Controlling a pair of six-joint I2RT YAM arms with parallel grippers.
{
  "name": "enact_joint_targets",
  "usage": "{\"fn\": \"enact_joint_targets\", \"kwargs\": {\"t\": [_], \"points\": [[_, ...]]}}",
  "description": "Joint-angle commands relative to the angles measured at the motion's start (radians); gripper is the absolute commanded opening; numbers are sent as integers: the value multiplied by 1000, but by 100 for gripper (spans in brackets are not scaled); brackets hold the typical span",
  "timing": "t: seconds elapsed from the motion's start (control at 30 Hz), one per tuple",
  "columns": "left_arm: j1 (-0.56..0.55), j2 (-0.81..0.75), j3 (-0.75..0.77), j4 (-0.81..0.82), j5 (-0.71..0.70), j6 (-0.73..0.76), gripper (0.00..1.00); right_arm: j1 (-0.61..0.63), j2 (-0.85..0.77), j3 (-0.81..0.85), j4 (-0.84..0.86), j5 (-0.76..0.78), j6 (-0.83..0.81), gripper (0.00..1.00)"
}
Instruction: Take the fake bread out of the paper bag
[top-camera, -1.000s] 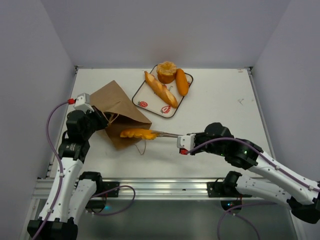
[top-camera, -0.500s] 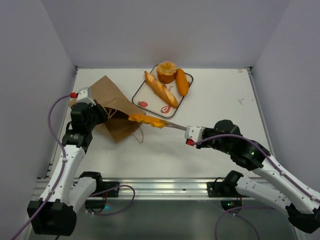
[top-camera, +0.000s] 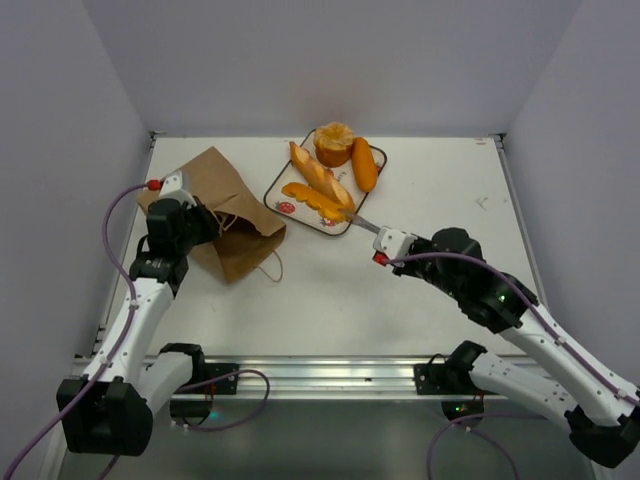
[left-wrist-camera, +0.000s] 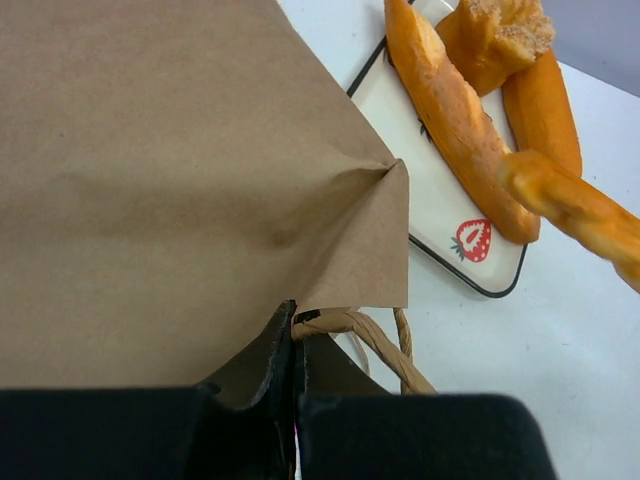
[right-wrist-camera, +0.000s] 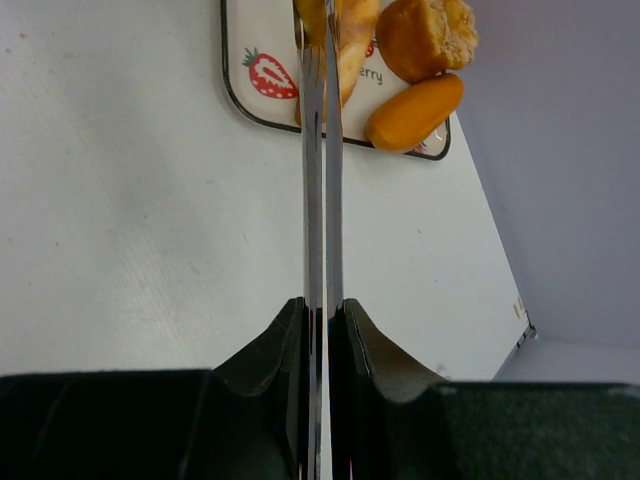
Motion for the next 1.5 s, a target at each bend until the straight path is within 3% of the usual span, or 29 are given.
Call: {"fn": "enact_joint_targets", "kwargs": {"t": [0.0,0.07,0.3,0.4,0.63,0.83,1.13,1.47], "points": [[3,-50,9,25,49,41,0,-44,66,54,139,59,56,0],[3,-93,4,25,78,54,0,-107,135,72,163,41,96,0],[3,-220,-8,-42,102,66,0,-434,413,269,168,-281,283,0],[5,-268,-30,-59,114,60,0,-494,525,346,138,-400,352,0],[3,-349,-57,-80,138,54,0,-515,640,397,139,-524,455,0],[3,-374,-28,-108,148,69,0,-515,645,390,154,-654,507,0],[3,-395,-16,-123,157,64,0,-517,608,386,170,-638,553,0],[3,-416,-1,-145,177,44,0,-549,813,451,194,-641,752,0]]}}
